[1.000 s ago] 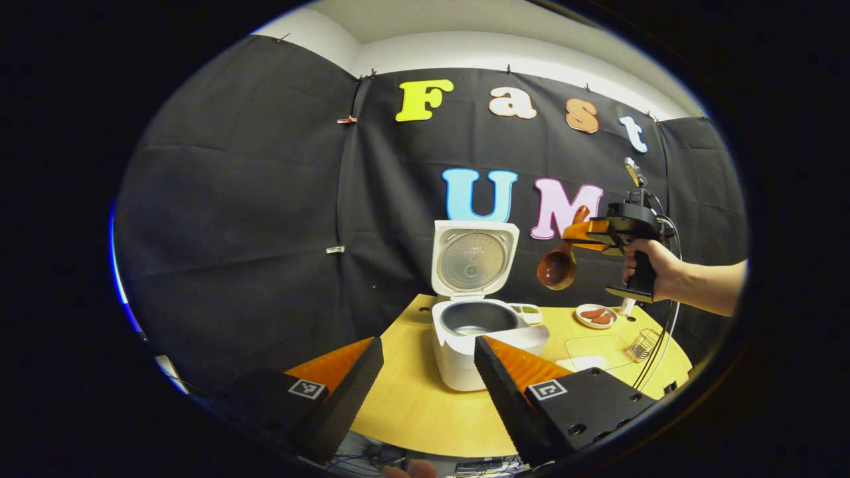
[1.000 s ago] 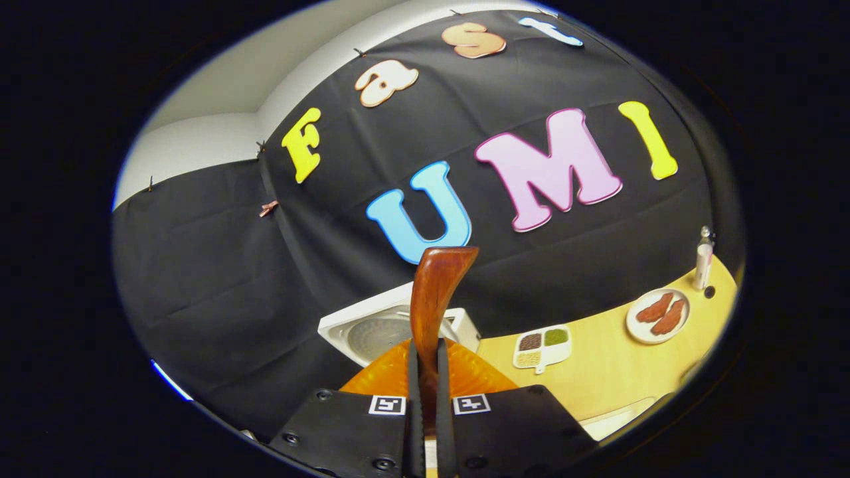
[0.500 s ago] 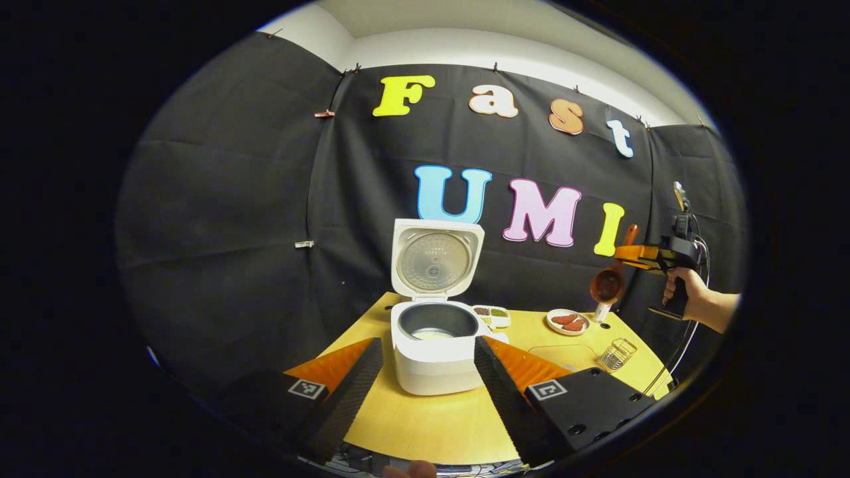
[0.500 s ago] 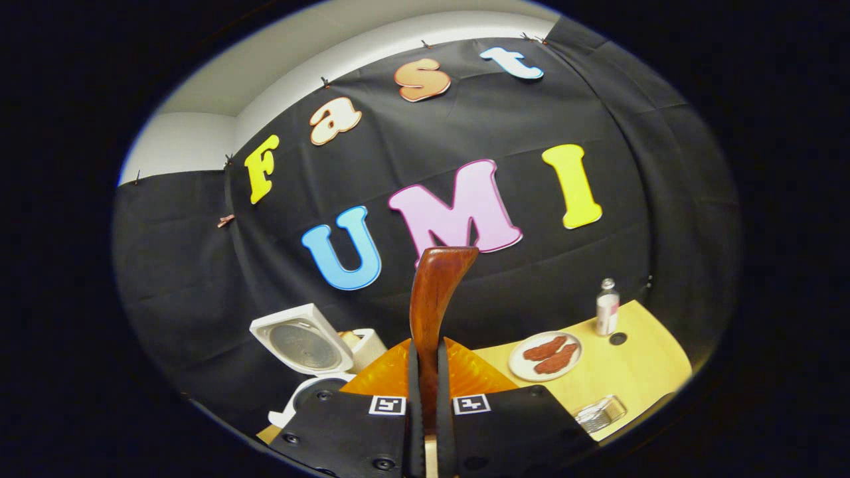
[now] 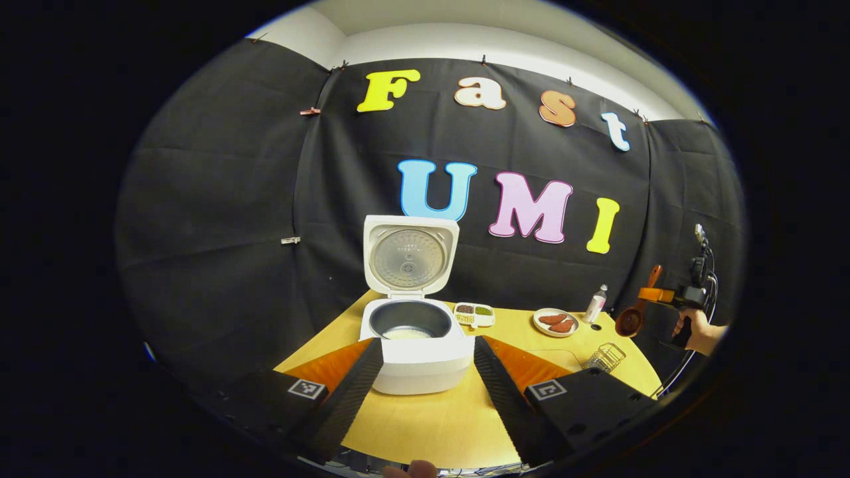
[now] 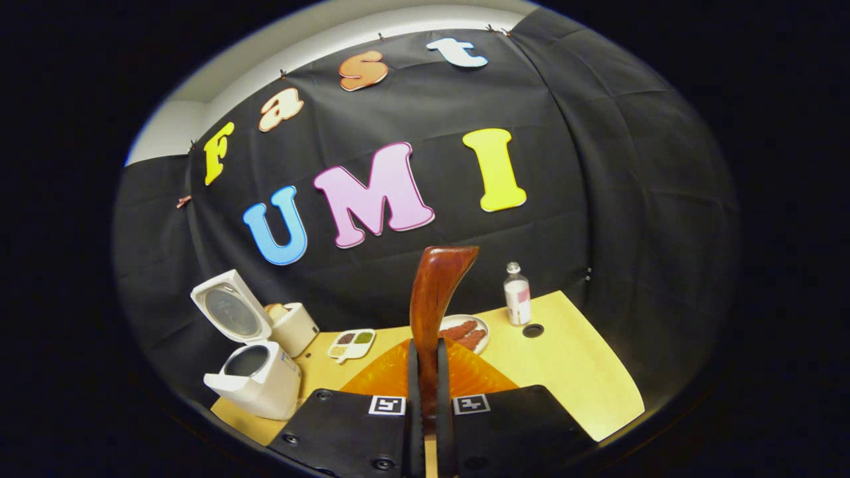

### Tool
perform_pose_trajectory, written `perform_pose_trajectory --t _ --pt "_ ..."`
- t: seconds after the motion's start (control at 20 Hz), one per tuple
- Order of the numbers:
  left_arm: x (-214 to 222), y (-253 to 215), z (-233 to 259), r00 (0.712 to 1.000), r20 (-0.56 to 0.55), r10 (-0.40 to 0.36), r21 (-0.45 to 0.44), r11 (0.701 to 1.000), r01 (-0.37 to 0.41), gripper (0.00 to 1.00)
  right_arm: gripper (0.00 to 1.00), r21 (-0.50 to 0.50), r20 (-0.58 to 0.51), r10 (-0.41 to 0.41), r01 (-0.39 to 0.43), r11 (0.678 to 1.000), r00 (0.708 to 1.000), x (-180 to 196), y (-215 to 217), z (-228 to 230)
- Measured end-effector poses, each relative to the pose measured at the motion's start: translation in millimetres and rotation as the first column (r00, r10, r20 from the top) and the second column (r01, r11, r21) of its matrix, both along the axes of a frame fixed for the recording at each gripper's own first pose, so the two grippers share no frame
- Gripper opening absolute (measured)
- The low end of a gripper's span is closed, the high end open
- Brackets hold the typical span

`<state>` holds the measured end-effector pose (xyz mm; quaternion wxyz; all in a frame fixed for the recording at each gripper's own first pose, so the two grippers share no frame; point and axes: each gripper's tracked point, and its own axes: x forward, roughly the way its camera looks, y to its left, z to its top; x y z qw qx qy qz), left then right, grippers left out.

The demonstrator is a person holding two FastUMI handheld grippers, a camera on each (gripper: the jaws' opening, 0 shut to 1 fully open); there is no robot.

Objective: Close the left gripper, press the button to open the rice cooker; take a wooden spoon from the chopstick holder with the right hand, scoop a spoonful of rice and pour it into the rice cooker, then put the wooden spoon back into the chopstick holder.

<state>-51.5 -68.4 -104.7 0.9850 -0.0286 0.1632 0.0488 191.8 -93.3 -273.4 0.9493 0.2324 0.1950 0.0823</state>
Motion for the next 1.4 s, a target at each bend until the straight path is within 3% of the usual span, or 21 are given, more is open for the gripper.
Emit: perform_pose_trajectory --t 0.5,0.85,1.0,1.1,1.15,1.25,1.3,1.35,1.4 --pt "14 -33 -7 0.997 -0.045 0.061 0.001 0.998 -0.061 0.95 0.12 -0.007 -0.155 0.095 -0.097 0.995 0.983 14 0 -121" --pt "17 -26 -4 0.995 -0.031 0.092 0.006 0.996 -0.092 0.95 0.15 0.027 -0.257 0.103 -0.100 0.995 0.961 5 5 -160" --pt "21 -18 4 0.995 -0.010 0.101 -0.004 0.995 -0.101 0.95 0.20 0.020 -0.269 0.064 -0.061 0.998 0.961 3 -7 -155" --pt "25 -12 15 0.995 0.021 0.099 -0.008 0.995 -0.099 0.95 0.32 0.007 -0.272 0.027 -0.026 1.000 0.962 -2 -18 -147" --pt "26 -9 20 0.995 0.034 0.092 -0.007 0.996 -0.092 0.95 0.28 -0.004 -0.273 0.011 -0.012 1.000 0.962 -7 -22 -142" --pt "30 -1 29 0.995 0.057 0.082 0.000 0.997 -0.082 0.95 0.48 -0.016 -0.276 -0.012 0.009 1.000 0.961 -18 -30 -131" --pt "33 4 34 0.994 0.071 0.077 0.000 0.997 -0.077 0.95 0.65 -0.026 -0.273 -0.022 0.016 1.000 0.962 -23 -32 -125" --pt "35 8 40 0.994 0.086 0.073 -0.003 0.997 -0.073 0.95 0.69 -0.044 -0.268 -0.033 0.022 0.999 0.963 -30 -35 -119" --pt "36 13 46 0.992 0.102 0.068 -0.007 0.998 -0.067 0.95 0.81 -0.064 -0.264 -0.045 0.029 0.998 0.963 -37 -39 -114"
